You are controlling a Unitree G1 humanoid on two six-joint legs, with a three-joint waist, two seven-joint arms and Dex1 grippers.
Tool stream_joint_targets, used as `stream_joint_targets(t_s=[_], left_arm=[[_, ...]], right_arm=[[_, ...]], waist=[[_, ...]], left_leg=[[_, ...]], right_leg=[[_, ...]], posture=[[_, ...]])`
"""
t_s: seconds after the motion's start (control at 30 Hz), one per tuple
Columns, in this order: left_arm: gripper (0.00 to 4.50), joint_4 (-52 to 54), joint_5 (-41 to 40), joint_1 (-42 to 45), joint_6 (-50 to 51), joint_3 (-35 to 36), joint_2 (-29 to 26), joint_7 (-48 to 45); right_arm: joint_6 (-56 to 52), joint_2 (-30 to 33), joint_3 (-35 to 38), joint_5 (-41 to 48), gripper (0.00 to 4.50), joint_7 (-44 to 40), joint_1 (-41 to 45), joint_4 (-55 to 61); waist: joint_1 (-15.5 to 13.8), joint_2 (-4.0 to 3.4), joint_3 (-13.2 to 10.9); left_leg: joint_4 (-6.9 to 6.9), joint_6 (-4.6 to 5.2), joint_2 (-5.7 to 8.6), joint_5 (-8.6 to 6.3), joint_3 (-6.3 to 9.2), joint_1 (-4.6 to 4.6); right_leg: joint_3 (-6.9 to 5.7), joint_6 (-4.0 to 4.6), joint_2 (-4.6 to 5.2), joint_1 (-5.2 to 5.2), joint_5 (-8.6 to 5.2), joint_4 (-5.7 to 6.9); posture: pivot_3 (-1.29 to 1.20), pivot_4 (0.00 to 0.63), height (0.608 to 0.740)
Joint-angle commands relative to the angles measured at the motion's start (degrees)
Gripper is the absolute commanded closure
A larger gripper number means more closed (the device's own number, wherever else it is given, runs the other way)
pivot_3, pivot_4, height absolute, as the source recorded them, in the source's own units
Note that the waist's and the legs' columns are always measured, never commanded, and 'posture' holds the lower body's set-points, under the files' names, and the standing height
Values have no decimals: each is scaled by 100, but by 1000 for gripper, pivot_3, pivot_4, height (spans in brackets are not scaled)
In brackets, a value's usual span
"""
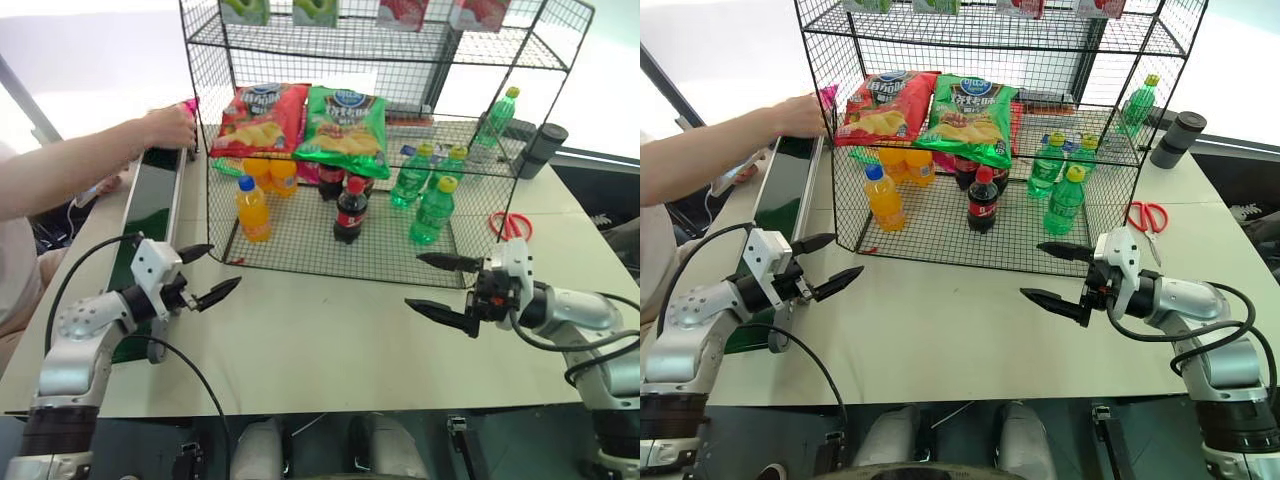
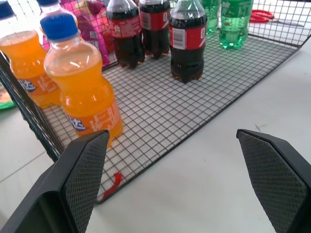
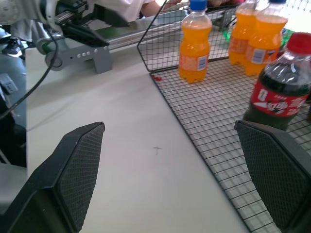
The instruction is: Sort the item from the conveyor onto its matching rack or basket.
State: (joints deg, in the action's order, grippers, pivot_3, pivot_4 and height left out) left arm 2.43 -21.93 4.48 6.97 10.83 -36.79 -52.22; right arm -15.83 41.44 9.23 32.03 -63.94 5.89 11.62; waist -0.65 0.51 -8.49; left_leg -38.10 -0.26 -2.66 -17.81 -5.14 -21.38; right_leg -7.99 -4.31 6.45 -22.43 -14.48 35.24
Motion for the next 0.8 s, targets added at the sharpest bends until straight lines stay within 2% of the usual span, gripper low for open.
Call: stream_joint_targets(t_s=[0.03, 0.4, 0.5, 0.6, 0.8], left_arm=[[0, 248, -60, -66, -37, 200, -56, 92], [0, 577, -2, -453, -58, 423, -77, 357], [0, 779, 257, -736, -648, 741, -145, 508], [0, 1136, 507, -1194, -910, 1120, -79, 883], [0, 1735, 1207, -2353, -1285, 1785, 138, 1532]], right_arm=[[172, -48, -76, -99, 34, -31, 132, -44], [218, -114, -274, -191, 34, -91, 436, -275], [-12, -247, -327, 51, 34, -60, 575, -134], [31, -556, -663, -29, 34, -65, 721, -151], [333, -1443, -1347, -434, 34, -46, 1608, -950]], waist=[[-2, 0, 0], [10, 0, 0], [25, 0, 0], [26, 0, 0], [135, 0, 1]], left_leg=[[0, 0, 0, 0, 0, 0], [0, 0, 0, 0, -2, 0], [0, 0, -3, 0, -2, 0], [1, 0, -4, 0, -2, 0], [1, 0, -4, -1, -5, 0]], right_leg=[[0, 0, 0, 0, 0, 0], [0, 0, 1, 0, 0, -1], [0, 0, 0, -2, 0, 0], [0, 1, 1, -3, 0, 0], [0, 3, 7, -5, 2, 2]], posture=[[0, 150, 740], [0, 150, 740], [0, 150, 740], [0, 150, 740], [0, 150, 740]])
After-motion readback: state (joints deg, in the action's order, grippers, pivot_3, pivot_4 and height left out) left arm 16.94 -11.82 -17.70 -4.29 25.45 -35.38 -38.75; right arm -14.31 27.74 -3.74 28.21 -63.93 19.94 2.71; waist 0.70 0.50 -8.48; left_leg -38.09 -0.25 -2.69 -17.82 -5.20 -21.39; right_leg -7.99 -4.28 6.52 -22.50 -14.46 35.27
